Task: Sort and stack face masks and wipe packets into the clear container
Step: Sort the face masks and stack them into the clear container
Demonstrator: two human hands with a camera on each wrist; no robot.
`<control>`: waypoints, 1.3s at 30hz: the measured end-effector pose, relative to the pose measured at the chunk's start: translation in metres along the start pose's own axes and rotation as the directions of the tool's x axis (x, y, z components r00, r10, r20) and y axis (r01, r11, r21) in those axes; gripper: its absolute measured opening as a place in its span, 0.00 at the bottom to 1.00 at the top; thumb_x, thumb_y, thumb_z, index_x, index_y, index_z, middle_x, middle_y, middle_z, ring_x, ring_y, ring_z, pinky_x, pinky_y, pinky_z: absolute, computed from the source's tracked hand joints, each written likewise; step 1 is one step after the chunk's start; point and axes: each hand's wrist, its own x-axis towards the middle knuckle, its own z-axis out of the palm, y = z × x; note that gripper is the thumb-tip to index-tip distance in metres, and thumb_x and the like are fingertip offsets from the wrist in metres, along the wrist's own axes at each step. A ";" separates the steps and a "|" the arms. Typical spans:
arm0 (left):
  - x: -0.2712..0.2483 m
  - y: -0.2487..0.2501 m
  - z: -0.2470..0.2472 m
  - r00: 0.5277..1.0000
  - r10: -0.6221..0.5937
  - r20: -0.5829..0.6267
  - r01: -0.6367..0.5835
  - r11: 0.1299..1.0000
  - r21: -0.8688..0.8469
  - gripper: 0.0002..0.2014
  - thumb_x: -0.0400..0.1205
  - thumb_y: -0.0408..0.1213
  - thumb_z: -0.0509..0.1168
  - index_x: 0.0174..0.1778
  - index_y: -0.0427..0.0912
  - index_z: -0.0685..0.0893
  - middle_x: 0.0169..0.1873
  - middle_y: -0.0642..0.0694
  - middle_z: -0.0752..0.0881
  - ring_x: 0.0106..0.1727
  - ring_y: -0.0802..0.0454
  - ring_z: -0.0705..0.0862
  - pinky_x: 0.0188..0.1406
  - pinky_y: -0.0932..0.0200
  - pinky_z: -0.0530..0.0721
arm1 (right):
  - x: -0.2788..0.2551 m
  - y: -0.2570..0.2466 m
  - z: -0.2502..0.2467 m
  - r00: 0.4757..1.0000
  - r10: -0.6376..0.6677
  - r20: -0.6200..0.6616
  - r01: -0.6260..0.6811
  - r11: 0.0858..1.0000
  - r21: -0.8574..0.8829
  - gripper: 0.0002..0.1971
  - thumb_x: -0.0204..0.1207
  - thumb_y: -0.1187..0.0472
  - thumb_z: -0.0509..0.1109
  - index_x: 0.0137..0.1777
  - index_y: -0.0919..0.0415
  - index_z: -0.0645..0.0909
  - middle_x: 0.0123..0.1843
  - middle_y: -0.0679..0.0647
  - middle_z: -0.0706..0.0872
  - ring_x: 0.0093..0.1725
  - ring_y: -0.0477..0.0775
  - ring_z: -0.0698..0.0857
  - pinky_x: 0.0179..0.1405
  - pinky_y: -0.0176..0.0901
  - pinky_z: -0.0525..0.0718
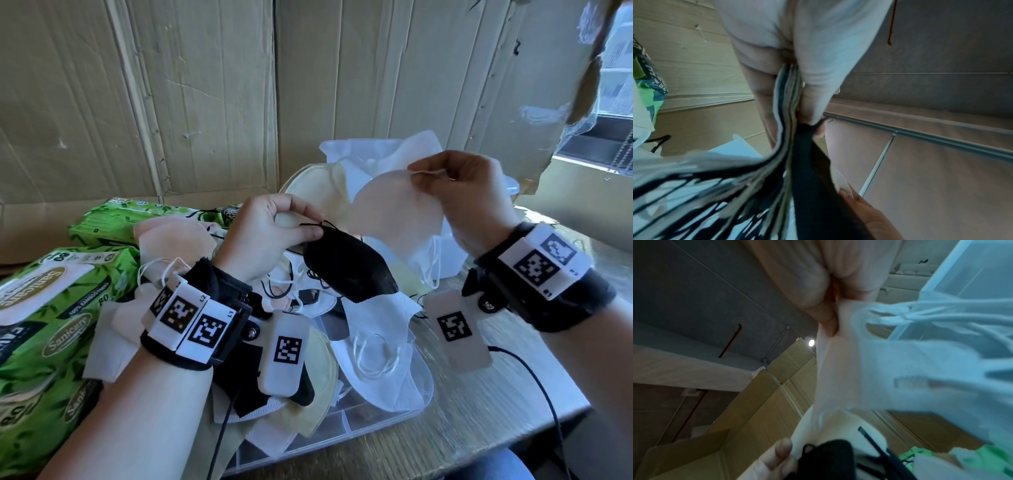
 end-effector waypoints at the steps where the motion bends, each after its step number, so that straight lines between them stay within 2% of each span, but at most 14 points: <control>1: 0.000 0.000 -0.001 1.000 -0.006 0.000 0.006 1.000 -0.010 0.11 0.72 0.23 0.73 0.35 0.46 0.85 0.30 0.58 0.88 0.32 0.63 0.86 0.35 0.71 0.83 | 0.004 0.000 -0.004 0.999 0.005 -0.038 -0.005 1.000 0.018 0.19 0.69 0.75 0.69 0.27 0.50 0.84 0.26 0.46 0.82 0.32 0.49 0.77 0.35 0.39 0.77; 5: 0.002 -0.004 -0.005 0.998 -0.029 -0.050 0.029 1.000 0.001 0.11 0.75 0.22 0.69 0.36 0.44 0.87 0.28 0.57 0.88 0.30 0.64 0.87 0.32 0.72 0.82 | 0.010 -0.003 -0.013 0.997 0.001 -0.078 0.007 0.995 0.098 0.13 0.64 0.69 0.68 0.26 0.50 0.85 0.25 0.43 0.82 0.32 0.48 0.78 0.35 0.38 0.77; 8: 0.003 -0.008 -0.007 0.993 -0.028 -0.119 0.037 0.996 0.075 0.12 0.78 0.22 0.66 0.39 0.44 0.88 0.36 0.51 0.89 0.36 0.62 0.88 0.37 0.75 0.83 | 0.001 -0.012 -0.011 0.991 -0.010 0.134 -0.018 0.978 0.206 0.12 0.60 0.70 0.64 0.25 0.53 0.83 0.25 0.45 0.82 0.28 0.46 0.78 0.29 0.35 0.74; 11: 0.002 -0.007 -0.005 0.988 0.009 -0.155 0.026 0.974 0.224 0.11 0.80 0.25 0.65 0.46 0.43 0.90 0.43 0.53 0.87 0.44 0.70 0.82 0.42 0.88 0.72 | -0.015 -0.019 -0.003 0.857 -0.023 0.514 -0.102 0.972 0.214 0.14 0.57 0.73 0.61 0.22 0.54 0.82 0.24 0.48 0.81 0.26 0.46 0.77 0.28 0.34 0.72; 13: 0.002 -0.007 -0.002 0.992 0.023 -0.128 0.014 0.961 0.275 0.10 0.81 0.28 0.65 0.48 0.45 0.89 0.46 0.56 0.86 0.44 0.75 0.77 0.39 0.91 0.66 | -0.025 -0.020 0.005 0.778 -0.046 0.627 -0.032 0.993 0.112 0.15 0.57 0.72 0.60 0.22 0.53 0.82 0.22 0.45 0.79 0.25 0.46 0.74 0.25 0.32 0.68; 18: -0.003 0.001 0.010 1.000 0.016 -0.006 -0.015 0.985 0.170 0.10 0.78 0.27 0.67 0.44 0.48 0.89 0.44 0.56 0.89 0.43 0.73 0.84 0.45 0.84 0.75 | -0.035 -0.014 0.023 0.760 -0.033 0.649 0.194 0.965 -0.178 0.08 0.59 0.65 0.57 0.27 0.53 0.76 0.15 0.41 0.70 0.17 0.40 0.66 0.19 0.25 0.60; 21: -0.005 0.005 0.011 0.998 0.031 0.051 -0.032 0.999 0.016 0.06 0.74 0.41 0.70 0.40 0.45 0.92 0.42 0.47 0.90 0.47 0.59 0.87 0.52 0.69 0.80 | -0.032 -0.009 0.025 0.779 -0.013 0.626 0.218 0.943 -0.251 0.07 0.58 0.61 0.57 0.26 0.51 0.75 0.17 0.40 0.73 0.20 0.39 0.70 0.21 0.25 0.64; 24: -0.007 0.006 0.012 0.999 0.048 0.026 -0.046 0.996 -0.082 0.12 0.63 0.48 0.79 0.37 0.47 0.92 0.37 0.52 0.91 0.45 0.60 0.88 0.49 0.69 0.82 | -0.030 -0.008 0.024 0.755 -0.001 0.655 0.198 0.953 -0.228 0.06 0.58 0.58 0.59 0.24 0.50 0.74 0.19 0.41 0.74 0.22 0.38 0.69 0.24 0.28 0.65; 28: -0.003 -0.002 0.014 0.999 0.011 -0.049 -0.012 1.000 -0.028 0.23 0.57 0.55 0.76 0.35 0.38 0.90 0.36 0.49 0.91 0.41 0.58 0.87 0.47 0.67 0.81 | -0.029 -0.011 0.022 0.719 -0.026 0.695 0.079 0.996 -0.044 0.12 0.57 0.68 0.56 0.21 0.51 0.73 0.21 0.44 0.69 0.25 0.49 0.65 0.26 0.38 0.59; 31: 0.000 -0.005 0.008 0.998 -0.026 -0.055 0.029 0.998 0.057 0.41 0.71 0.71 0.62 0.38 0.26 0.87 0.36 0.45 0.90 0.38 0.54 0.82 0.41 0.80 0.73 | -0.027 -0.011 0.019 0.714 -0.068 0.697 -0.022 0.993 0.119 0.15 0.54 0.71 0.53 0.19 0.52 0.75 0.23 0.48 0.70 0.25 0.48 0.66 0.26 0.36 0.61; 33: 0.000 -0.003 0.006 0.992 -0.070 -0.105 0.085 0.986 0.145 0.39 0.73 0.70 0.47 0.38 0.40 0.91 0.32 0.59 0.86 0.35 0.67 0.78 0.33 0.88 0.67 | -0.026 -0.011 0.016 0.683 -0.063 0.727 -0.091 0.981 0.171 0.16 0.52 0.73 0.52 0.18 0.52 0.75 0.23 0.47 0.71 0.24 0.47 0.67 0.25 0.34 0.64; 35: 0.000 -0.001 0.007 0.991 -0.061 -0.115 0.083 0.976 0.199 0.39 0.70 0.72 0.42 0.38 0.48 0.91 0.30 0.50 0.86 0.33 0.67 0.75 0.34 0.87 0.66 | -0.027 -0.010 0.017 0.646 -0.055 0.761 -0.087 0.986 0.145 0.16 0.53 0.73 0.52 0.19 0.52 0.75 0.23 0.48 0.72 0.25 0.47 0.68 0.26 0.33 0.65; 37: -0.004 0.001 0.008 0.998 -0.011 -0.058 0.020 0.986 0.164 0.43 0.64 0.82 0.46 0.33 0.46 0.90 0.34 0.30 0.86 0.36 0.54 0.79 0.39 0.77 0.70 | -0.028 -0.007 0.021 0.648 -0.035 0.761 0.037 0.999 0.014 0.13 0.55 0.70 0.55 0.20 0.51 0.73 0.22 0.45 0.72 0.25 0.44 0.68 0.27 0.32 0.64; 39: -0.007 0.004 0.010 1.000 -0.003 0.020 0.001 0.996 0.090 0.37 0.64 0.76 0.62 0.26 0.38 0.83 0.26 0.40 0.84 0.32 0.53 0.76 0.39 0.63 0.73 | -0.030 -0.002 0.027 0.692 -0.019 0.722 0.135 0.985 -0.104 0.05 0.57 0.60 0.60 0.24 0.51 0.73 0.22 0.43 0.74 0.25 0.40 0.69 0.28 0.30 0.67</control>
